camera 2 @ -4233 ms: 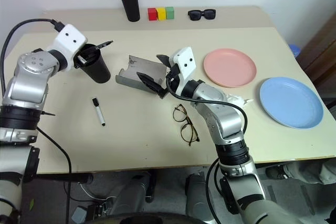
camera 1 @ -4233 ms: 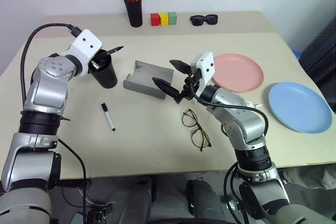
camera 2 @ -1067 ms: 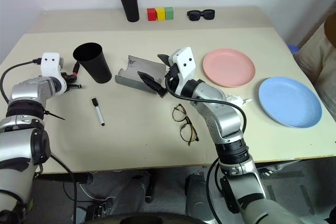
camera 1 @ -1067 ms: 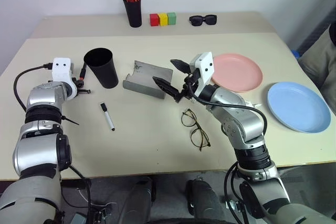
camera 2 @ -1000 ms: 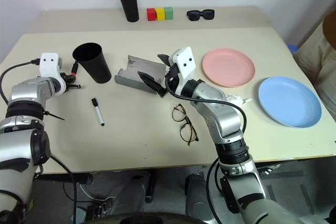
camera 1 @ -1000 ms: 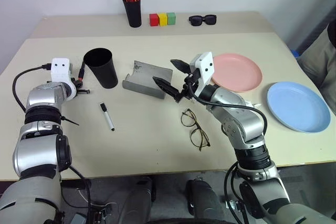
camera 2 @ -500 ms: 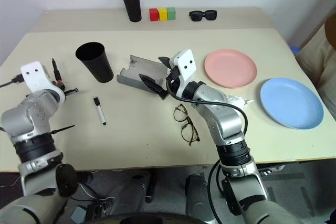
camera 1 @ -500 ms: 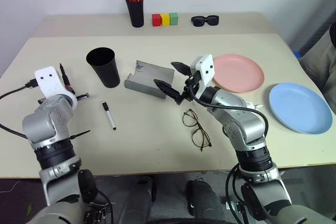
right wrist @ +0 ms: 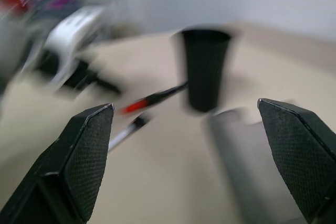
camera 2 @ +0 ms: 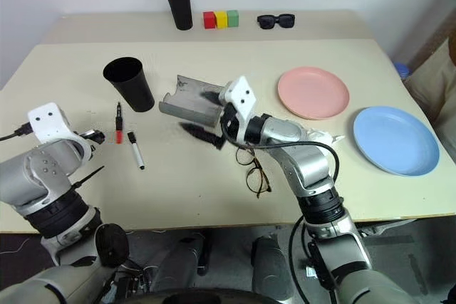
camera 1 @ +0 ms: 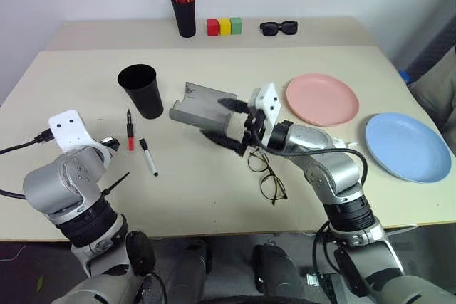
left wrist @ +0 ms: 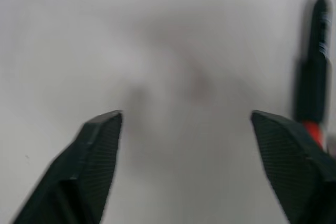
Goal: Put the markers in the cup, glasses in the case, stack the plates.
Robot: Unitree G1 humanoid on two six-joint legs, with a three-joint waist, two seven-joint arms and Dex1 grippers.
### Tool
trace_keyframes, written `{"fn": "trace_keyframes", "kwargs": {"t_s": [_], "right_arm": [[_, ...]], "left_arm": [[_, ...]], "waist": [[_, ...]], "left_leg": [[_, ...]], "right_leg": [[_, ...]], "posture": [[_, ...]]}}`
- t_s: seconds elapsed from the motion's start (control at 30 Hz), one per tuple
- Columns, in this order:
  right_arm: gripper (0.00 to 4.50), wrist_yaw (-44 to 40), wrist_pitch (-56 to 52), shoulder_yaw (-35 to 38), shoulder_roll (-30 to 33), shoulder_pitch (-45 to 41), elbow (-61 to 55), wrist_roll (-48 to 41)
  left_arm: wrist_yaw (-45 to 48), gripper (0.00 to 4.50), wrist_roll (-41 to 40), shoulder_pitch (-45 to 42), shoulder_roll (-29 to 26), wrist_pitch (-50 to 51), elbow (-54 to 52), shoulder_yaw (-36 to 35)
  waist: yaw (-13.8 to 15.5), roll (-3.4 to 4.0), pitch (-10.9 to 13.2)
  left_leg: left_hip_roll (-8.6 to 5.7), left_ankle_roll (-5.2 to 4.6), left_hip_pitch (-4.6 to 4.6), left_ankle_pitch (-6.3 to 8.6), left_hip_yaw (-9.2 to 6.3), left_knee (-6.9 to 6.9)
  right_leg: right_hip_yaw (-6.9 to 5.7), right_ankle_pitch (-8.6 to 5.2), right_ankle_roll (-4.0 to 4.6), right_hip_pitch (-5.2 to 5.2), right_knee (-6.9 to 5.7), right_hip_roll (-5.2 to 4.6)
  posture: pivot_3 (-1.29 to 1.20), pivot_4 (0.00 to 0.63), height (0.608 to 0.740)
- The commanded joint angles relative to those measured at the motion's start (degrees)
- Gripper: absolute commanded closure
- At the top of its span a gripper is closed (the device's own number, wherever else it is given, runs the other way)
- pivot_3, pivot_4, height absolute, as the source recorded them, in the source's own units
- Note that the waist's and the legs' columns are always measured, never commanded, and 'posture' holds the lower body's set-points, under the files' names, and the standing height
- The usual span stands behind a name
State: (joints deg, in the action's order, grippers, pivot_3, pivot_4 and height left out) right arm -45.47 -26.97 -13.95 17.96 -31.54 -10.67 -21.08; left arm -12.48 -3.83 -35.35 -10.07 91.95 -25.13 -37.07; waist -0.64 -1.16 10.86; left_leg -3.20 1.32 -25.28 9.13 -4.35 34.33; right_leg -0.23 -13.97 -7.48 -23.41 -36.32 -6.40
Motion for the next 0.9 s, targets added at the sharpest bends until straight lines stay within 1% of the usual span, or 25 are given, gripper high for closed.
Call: {"fn": "trace_keyframes", "kwargs": {"t_s": [0.03, 0.27, 0.37, 0.5, 0.53, 0.6, 0.73, 0.77, 0.8, 0.9], "right_arm": [[0.0, -2.12, 2.42, -1.4, 0.87, -0.27, -2.3, 1.14], [0.0, -1.47, 3.7, -2.46, 0.22, 0.26, -2.35, 3.16], [0.0, -1.06, 3.7, -2.45, 0.16, 0.45, -2.61, 3.46], [0.0, -0.11, 3.71, -1.94, 0.41, 1.16, -3.3, 4.12], [0.0, 0.05, 3.71, -1.81, 0.45, 1.26, -3.33, 4.23], [0.0, 0.33, 3.7, -1.71, 0.52, 1.46, -3.47, 4.36], [0.0, 0.66, 3.72, -1.77, 0.52, 1.75, -3.75, 4.4], [0.0, 0.7, 3.74, -1.76, 0.5, 1.8, -3.79, 4.43], [0.0, 0.75, 3.76, -1.75, 0.47, 1.84, -3.79, 4.45], [0.0, 0.88, 3.98, -1.78, 0.38, 1.9, -3.62, 4.57]], "left_arm": [[1.42, 0.7, 0.49, -2.7, -1.3, -2.16, 2.83, 0.89], [5.6, 0.7, -0.89, -6.49, -2.88, -8.22, 13.95, 5.58], [5.88, 0.7, -0.9, -7.6, -2.5, -9.89, 16.71, 5.13], [4.99, 0.7, -1.7, -10.32, 0.11, -11.9, 21.92, 0.93], [4.68, 0.92, -1.74, -10.72, 0.67, -12.2, 22.58, 0.09], [3.86, 1.56, -1.68, -11.42, 1.56, -12.67, 23.69, -1.48], [2.32, 3.52, -2.21, -12.78, 3.4, -12.78, 24.21, -5.17], [1.95, 4.12, -2.09, -12.79, 3.51, -12.79, 24.13, -5.33], [1.35, 4.49, -1.89, -12.85, 3.7, -12.6, 23.91, -5.7], [-0.38, 4.49, -0.86, -11.85, 3.32, -13.73, 22.52, -4.74]], "waist": [[-0.05, 0.0, 0.0], [-0.08, 0.0, 0.0], [-0.09, 0.0, 0.0], [-0.01, 0.0, 0.0], [-0.03, 0.0, 0.0], [-0.07, -0.01, 0.0], [-0.07, -0.01, 0.0], [-0.08, -0.01, 0.0], [-0.06, -0.01, 0.0], [-0.09, -0.01, 0.0]], "left_leg": [[0.0, 0.0, 0.0, 0.0, 0.0, -0.01], [0.01, 0.02, 0.0, -0.01, -0.01, -0.03], [0.01, 0.02, 0.0, -0.01, -0.04, -0.03], [0.01, 0.02, 0.0, -0.02, -0.1, -0.04], [0.01, 0.02, -0.01, -0.02, -0.1, -0.04], [0.0, 0.02, -0.01, -0.02, -0.09, -0.03], [0.01, 0.02, -0.01, -0.02, -0.1, -0.04], [0.0, 0.02, -0.01, -0.02, -0.09, -0.04], [0.0, 0.02, -0.01, -0.02, -0.09, -0.04], [0.0, 0.02, -0.01, -0.02, -0.08, -0.04]], "right_leg": [[0.0, 0.0, 0.0, 0.0, 0.0, 0.0], [0.0, 0.0, 0.0, -0.03, -0.01, 0.0], [0.0, 0.0, 0.0, -0.03, -0.01, 0.0], [0.0, 0.0, 0.0, -0.04, -0.01, 0.0], [0.0, 0.0, 0.0, -0.03, 0.0, -0.01], [0.0, 0.01, -0.01, -0.03, 0.01, -0.03], [0.0, 0.01, -0.01, -0.04, 0.0, -0.03], [0.0, 0.01, -0.01, -0.03, 0.0, -0.03], [0.0, 0.01, -0.01, -0.03, 0.0, -0.03], [0.0, 0.01, -0.01, -0.02, 0.0, -0.03]], "posture": [[0.0, 0.15, 0.74], [0.0, 0.15, 0.74], [0.0, 0.15, 0.74], [0.0, 0.15, 0.74], [0.0, 0.15, 0.74], [0.0, 0.15, 0.74], [0.0, 0.15, 0.74], [0.0, 0.15, 0.74], [0.0, 0.15, 0.74], [0.0, 0.15, 0.74]]}}
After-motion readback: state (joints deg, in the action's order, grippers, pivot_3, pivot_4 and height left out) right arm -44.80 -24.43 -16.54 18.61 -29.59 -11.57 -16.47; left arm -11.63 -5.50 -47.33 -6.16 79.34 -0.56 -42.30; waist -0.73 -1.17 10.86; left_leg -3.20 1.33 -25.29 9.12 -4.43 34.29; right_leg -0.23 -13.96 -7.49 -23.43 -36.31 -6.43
